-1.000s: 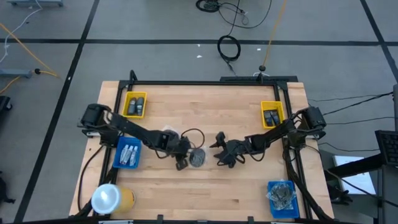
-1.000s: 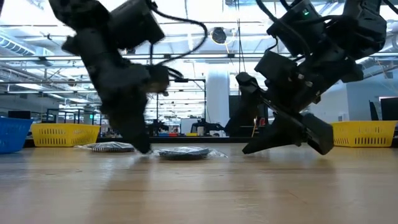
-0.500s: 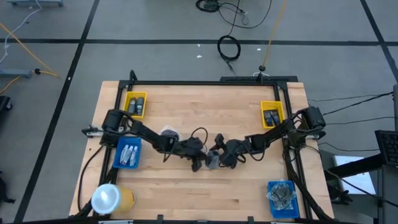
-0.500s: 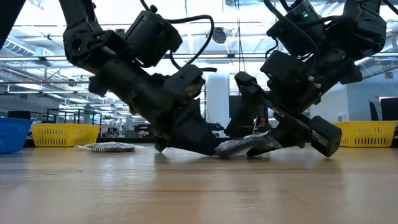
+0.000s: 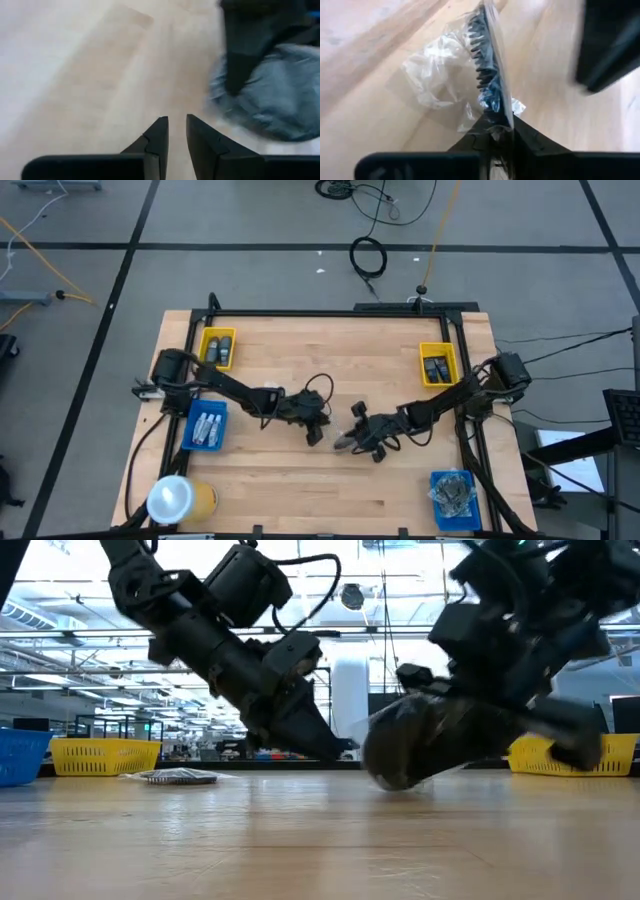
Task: Pick & Place Travel size toiletries
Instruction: Put the black hairbrush into the right blue basket
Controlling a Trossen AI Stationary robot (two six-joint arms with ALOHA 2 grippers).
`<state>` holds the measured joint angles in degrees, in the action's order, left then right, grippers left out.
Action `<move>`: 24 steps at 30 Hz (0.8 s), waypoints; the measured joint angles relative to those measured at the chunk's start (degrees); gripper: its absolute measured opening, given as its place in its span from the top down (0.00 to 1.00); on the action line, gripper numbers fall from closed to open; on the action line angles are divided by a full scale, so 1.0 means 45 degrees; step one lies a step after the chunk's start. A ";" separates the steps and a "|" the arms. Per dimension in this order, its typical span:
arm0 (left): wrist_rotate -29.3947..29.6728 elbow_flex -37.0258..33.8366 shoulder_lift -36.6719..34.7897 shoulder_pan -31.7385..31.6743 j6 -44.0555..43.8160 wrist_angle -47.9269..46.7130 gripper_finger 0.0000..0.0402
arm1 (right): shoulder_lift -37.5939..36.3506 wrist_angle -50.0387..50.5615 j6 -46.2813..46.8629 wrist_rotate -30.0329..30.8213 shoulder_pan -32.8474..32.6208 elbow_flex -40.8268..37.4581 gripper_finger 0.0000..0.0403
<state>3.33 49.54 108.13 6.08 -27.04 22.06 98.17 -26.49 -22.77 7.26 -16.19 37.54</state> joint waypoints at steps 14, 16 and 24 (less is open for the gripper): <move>0.7189 0.0000 0.0019 0.0173 0.1535 0.1868 0.83 | -0.7020 1.4519 1.0847 -0.5771 -0.0122 0.2227 0.92; 0.7276 0.0005 0.0640 0.0168 0.1400 0.2809 0.83 | -0.7702 1.5709 1.3491 -0.7328 -0.0299 0.2388 0.94; 0.7234 -0.0003 0.2394 0.0406 0.0990 0.4329 0.83 | -0.9208 1.7071 2.3996 -0.9563 -0.2654 0.2395 0.90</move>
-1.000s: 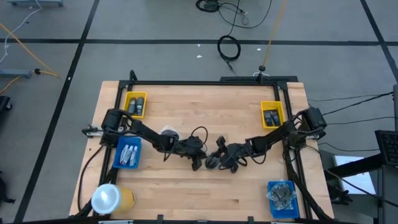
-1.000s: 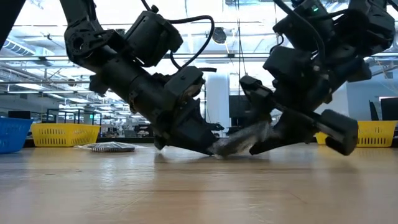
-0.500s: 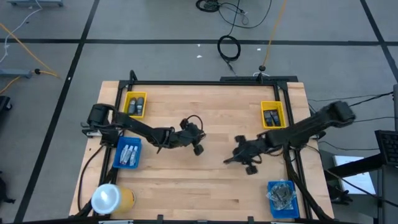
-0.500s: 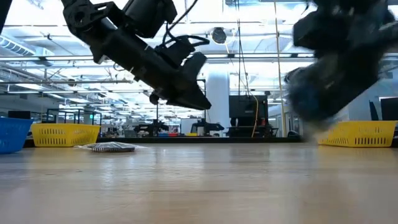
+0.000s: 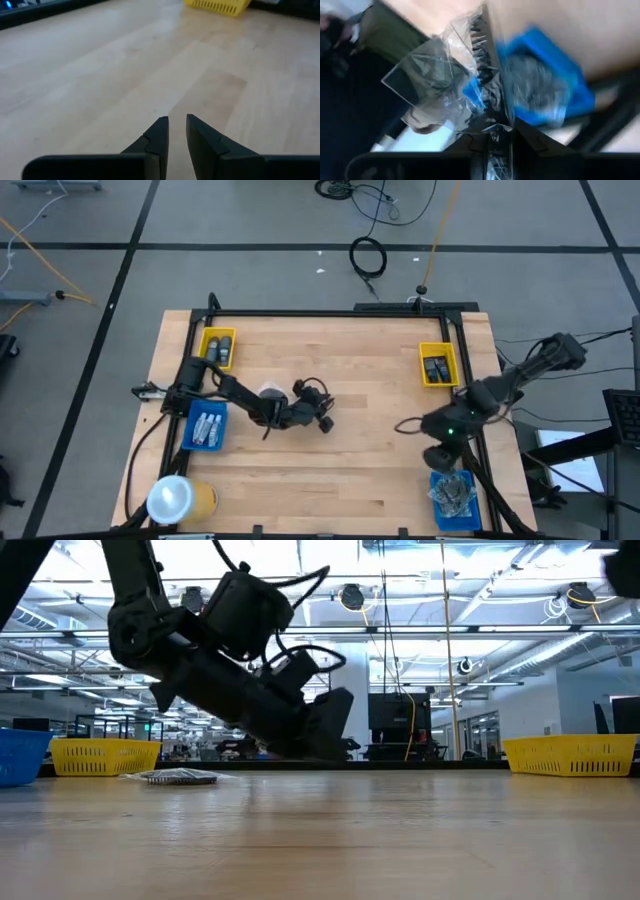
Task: Pick & Place Travel size toiletries
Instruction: Put the black hairbrush into the right blue basket
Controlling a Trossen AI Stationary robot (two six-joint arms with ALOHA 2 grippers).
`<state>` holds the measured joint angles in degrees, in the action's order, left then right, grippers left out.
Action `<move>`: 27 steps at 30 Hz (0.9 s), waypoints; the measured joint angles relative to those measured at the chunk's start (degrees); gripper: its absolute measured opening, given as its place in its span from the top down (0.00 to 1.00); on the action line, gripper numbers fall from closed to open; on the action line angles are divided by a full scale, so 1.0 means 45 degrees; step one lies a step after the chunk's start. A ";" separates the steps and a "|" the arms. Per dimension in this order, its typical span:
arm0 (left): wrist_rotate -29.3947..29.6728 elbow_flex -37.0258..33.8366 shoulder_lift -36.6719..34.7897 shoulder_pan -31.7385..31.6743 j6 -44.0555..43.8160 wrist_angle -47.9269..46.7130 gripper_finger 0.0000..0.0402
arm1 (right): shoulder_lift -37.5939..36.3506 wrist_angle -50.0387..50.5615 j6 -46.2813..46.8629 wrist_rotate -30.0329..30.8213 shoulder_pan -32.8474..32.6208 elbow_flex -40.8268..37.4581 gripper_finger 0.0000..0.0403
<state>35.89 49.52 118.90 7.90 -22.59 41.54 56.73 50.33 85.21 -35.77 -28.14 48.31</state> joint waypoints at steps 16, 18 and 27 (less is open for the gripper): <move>-0.1358 0.0013 -0.0114 0.0092 -0.0139 0.0842 0.83 | 0.2250 -0.3689 1.1151 -0.0287 -0.3814 0.0005 0.90; -0.1641 0.0013 -0.0114 0.0119 -0.0092 0.0913 0.83 | 0.2660 -0.3669 1.1156 0.0088 -0.3764 0.0005 0.90; -0.2562 0.0013 -0.0118 0.0173 -0.0092 0.1194 0.83 | 0.3674 -0.4030 1.1247 0.0350 -0.4076 0.0005 0.89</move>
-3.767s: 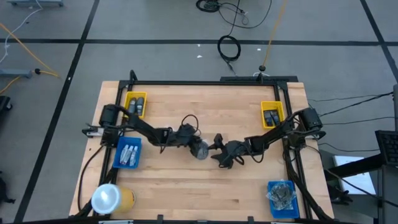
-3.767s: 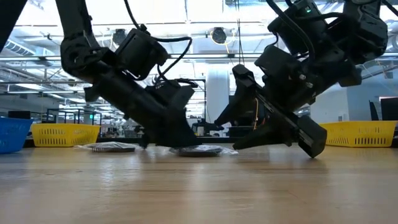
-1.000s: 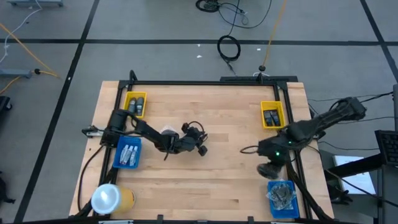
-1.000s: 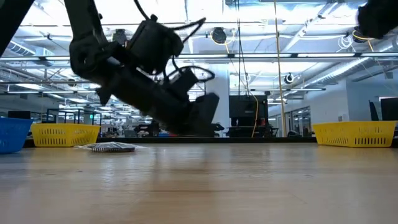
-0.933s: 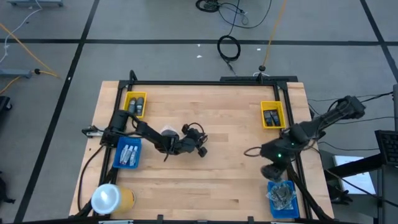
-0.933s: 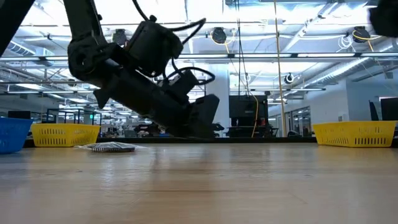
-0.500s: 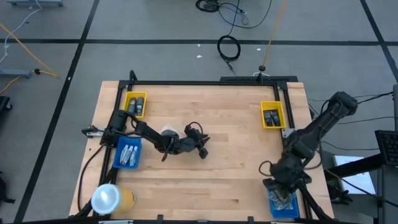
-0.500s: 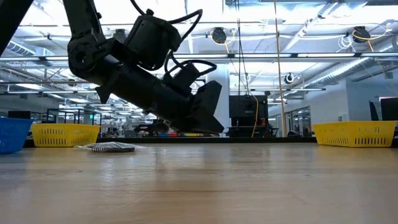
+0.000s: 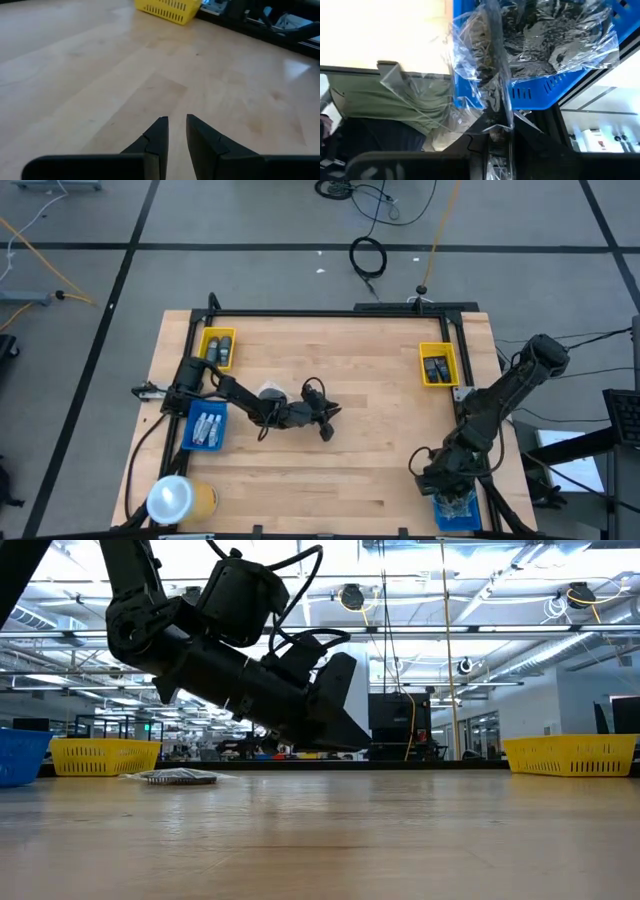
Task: Pick & Place Travel size toiletries
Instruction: Put the black hairbrush into the right blue basket
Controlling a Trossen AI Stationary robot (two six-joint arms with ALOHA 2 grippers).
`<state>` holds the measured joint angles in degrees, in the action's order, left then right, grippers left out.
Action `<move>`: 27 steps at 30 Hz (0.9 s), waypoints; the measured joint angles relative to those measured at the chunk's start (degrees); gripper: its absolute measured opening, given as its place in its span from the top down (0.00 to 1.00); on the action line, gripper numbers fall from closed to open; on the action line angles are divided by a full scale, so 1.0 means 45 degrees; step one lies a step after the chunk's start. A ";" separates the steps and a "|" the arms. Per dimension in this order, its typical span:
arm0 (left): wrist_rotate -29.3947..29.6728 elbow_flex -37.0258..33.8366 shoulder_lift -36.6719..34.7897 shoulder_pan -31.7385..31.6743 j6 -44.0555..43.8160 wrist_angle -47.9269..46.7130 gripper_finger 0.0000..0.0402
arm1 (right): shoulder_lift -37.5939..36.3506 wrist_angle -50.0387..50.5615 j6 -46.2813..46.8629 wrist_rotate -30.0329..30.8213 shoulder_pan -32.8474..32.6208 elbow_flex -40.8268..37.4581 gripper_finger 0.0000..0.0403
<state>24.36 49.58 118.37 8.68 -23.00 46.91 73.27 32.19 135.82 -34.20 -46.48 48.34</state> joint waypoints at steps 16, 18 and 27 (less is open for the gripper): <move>-0.0024 0.0000 0.0000 0.0055 0.0005 0.0015 0.83 | -0.0087 -0.0644 0.0256 -0.1805 -0.0797 0.0000 0.84; -0.0024 0.0000 0.0000 0.0055 0.0005 0.0020 0.83 | -0.0180 -0.0643 0.0317 -0.0690 -0.0797 0.0000 0.85; -0.0019 0.0000 0.0000 0.0055 -0.0005 0.0020 0.83 | 0.0355 0.0042 0.0094 0.0617 -0.0799 0.0000 0.89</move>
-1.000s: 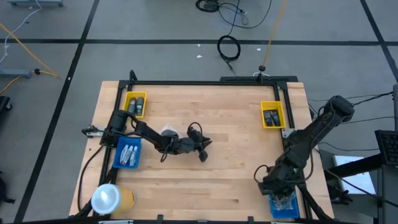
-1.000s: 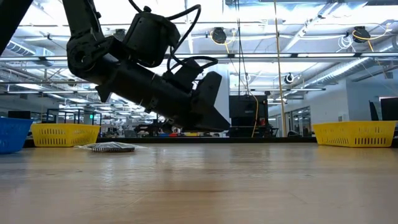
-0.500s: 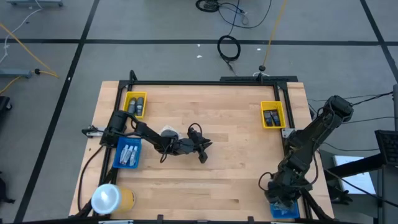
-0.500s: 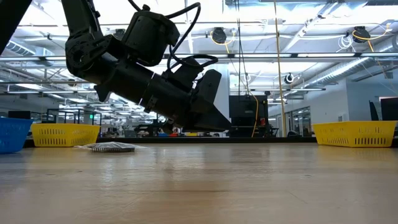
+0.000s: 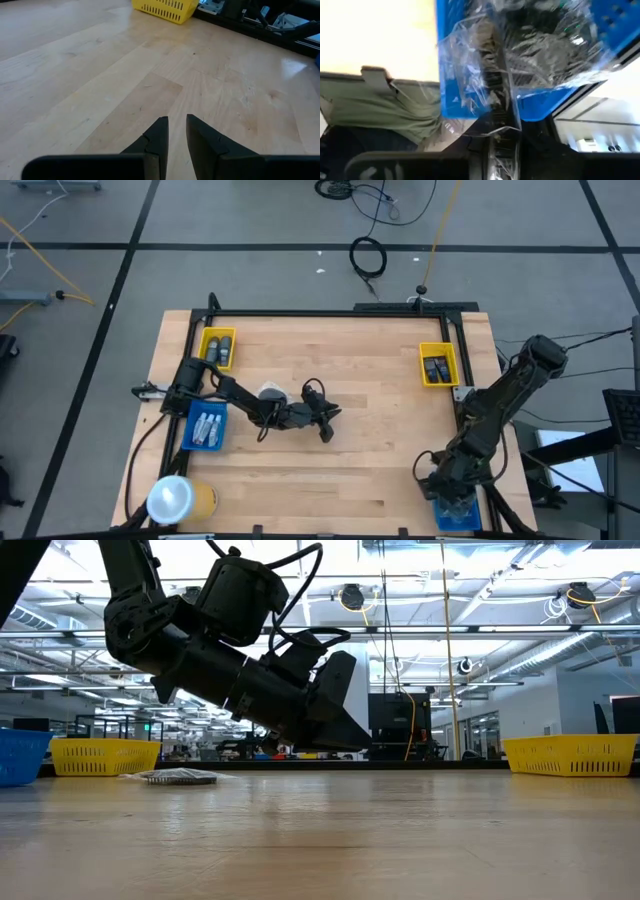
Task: Pick & Place Travel size toiletries
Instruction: Put the black hairbrush into the right blue basket
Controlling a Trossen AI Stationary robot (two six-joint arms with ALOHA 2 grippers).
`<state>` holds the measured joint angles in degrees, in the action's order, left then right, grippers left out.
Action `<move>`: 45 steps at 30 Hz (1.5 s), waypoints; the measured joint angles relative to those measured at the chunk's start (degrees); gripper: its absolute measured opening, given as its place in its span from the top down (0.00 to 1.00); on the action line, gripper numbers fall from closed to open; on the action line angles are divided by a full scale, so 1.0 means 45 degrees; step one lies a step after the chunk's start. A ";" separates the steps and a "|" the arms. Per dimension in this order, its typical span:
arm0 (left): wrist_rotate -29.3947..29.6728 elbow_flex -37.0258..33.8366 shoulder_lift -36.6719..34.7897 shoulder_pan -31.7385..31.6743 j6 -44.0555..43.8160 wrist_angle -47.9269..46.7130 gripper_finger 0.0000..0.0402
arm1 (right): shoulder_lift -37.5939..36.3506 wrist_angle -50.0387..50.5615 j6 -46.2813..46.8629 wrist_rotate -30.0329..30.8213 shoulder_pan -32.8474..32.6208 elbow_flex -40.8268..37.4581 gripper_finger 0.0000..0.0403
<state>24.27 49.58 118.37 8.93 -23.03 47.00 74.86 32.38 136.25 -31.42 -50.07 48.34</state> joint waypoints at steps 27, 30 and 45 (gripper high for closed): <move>0.0005 0.0000 0.0000 0.0019 -0.0053 0.0010 0.83 | -0.2113 -0.1166 0.0140 -0.0670 -0.0502 0.0000 0.44; 0.0009 0.0000 0.0000 0.0019 -0.0048 0.0010 0.83 | -0.2567 -0.0452 0.0071 -0.0645 -0.0166 0.0005 0.50; 0.0019 0.0000 -0.0005 0.0019 -0.0092 0.0010 0.83 | -0.2582 -0.1430 -0.1770 0.0661 0.0038 -0.3157 0.99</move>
<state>24.36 49.58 118.34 9.02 -23.44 47.05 63.24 25.95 128.28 -28.45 -49.90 34.13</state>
